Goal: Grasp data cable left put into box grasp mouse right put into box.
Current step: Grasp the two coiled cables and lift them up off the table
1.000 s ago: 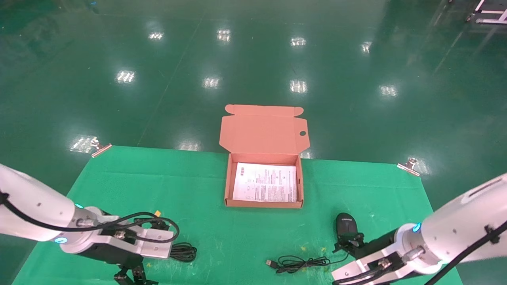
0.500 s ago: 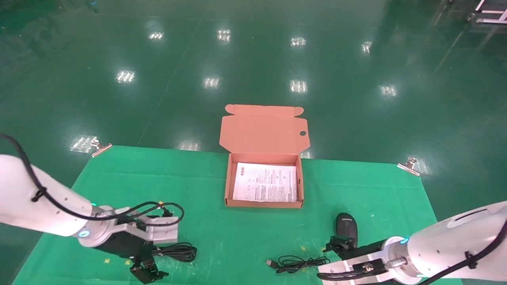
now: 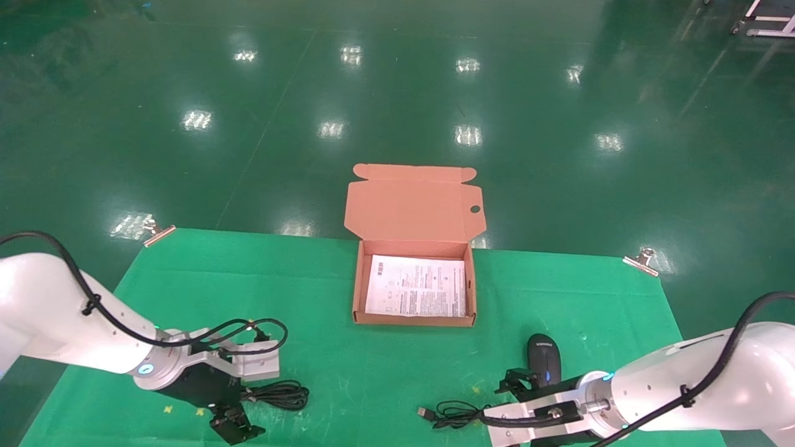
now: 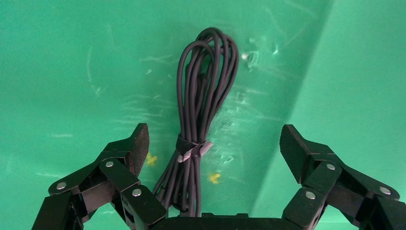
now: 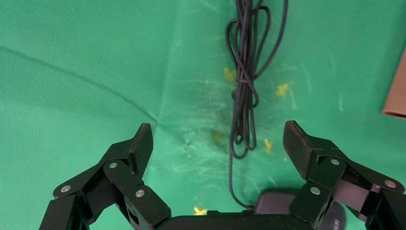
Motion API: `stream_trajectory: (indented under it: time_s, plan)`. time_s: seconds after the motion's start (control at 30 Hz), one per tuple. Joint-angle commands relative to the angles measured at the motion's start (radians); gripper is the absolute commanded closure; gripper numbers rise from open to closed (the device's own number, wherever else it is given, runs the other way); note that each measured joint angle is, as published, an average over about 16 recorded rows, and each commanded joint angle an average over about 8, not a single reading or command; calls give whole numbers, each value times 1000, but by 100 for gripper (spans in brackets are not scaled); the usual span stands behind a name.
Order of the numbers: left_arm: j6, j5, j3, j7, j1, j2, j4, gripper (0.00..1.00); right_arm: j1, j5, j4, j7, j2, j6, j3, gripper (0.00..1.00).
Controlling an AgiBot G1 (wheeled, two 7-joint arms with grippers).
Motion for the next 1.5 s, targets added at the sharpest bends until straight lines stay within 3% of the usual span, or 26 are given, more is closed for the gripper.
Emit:
stream_trajectory:
  time_s: [0.03, 0.07, 0.1, 0.13, 0.33, 0.37, 0.4, 1.5]
  plan:
    - [-10, 3, 1, 16, -3, 10, 32, 0, -2, 3, -23, -14, -11, 5, -2, 0]
    - [-15, 4, 2, 26, -4, 13, 44, 2, -3, -3, -31, -17, -16, 13, -4, 0]
    - [-20, 4, 2, 35, -5, 15, 56, 14, -5, -10, -39, -20, -21, 22, -5, 0]
    - [-25, 3, 1, 44, -6, 16, 67, 27, -7, -17, -45, -21, -25, 31, -6, 6]
    - [-45, -8, -8, 81, -7, 20, 116, 100, -18, -41, -66, -22, -39, 69, -10, 81]
    - [-46, -10, -9, 83, -7, 20, 120, 100, -19, -42, -68, -22, -40, 71, -10, 94]
    - [-47, -11, -10, 84, -7, 20, 124, 100, -20, -42, -69, -22, -41, 73, -10, 100]
    - [-41, -7, -6, 76, -7, 18, 103, 100, -17, -38, -61, -21, -37, 64, -9, 100]
